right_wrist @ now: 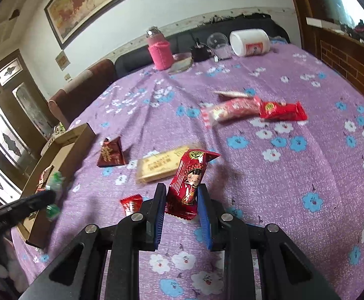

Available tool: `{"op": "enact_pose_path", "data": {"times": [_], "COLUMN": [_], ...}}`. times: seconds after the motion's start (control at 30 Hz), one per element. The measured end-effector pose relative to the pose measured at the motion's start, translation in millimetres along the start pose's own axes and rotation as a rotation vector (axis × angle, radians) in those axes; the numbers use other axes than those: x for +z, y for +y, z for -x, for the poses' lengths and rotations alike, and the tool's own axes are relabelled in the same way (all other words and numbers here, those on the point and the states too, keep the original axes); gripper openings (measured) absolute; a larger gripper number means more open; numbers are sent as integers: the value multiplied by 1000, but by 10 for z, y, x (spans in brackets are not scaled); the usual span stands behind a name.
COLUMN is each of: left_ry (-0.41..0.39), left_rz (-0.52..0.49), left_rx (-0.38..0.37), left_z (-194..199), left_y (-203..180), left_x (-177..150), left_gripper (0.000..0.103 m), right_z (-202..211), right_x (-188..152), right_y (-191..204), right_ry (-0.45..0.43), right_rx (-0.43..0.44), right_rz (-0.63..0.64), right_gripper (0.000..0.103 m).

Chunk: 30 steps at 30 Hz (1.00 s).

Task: Organize snacks
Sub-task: 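Grasp the red candy packet with the right tool while the left tool grasps a clear green candy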

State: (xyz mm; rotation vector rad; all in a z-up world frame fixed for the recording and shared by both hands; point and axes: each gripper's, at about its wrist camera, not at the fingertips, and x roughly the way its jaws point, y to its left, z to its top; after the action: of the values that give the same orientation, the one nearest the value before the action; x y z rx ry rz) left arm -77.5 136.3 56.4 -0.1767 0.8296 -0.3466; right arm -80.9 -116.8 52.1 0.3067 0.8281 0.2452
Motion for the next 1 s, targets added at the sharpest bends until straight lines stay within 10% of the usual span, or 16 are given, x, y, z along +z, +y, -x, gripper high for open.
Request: {"op": "enact_pose_path", "data": {"times": [0.37, 1.0], "left_ry": [-99, -71], "left_rz": [180, 286], "left_rx": [154, 240], "left_z": [647, 793], "left_y": [1065, 1715], "left_x": [-117, -372], "left_gripper": [18, 18], "right_z": [81, -734], "right_x": [109, -367], "right_y": [903, 2755], "right_ry": [28, 303], "right_rx": [168, 382], "right_rz": [116, 413], "right_gripper": [27, 28]}}
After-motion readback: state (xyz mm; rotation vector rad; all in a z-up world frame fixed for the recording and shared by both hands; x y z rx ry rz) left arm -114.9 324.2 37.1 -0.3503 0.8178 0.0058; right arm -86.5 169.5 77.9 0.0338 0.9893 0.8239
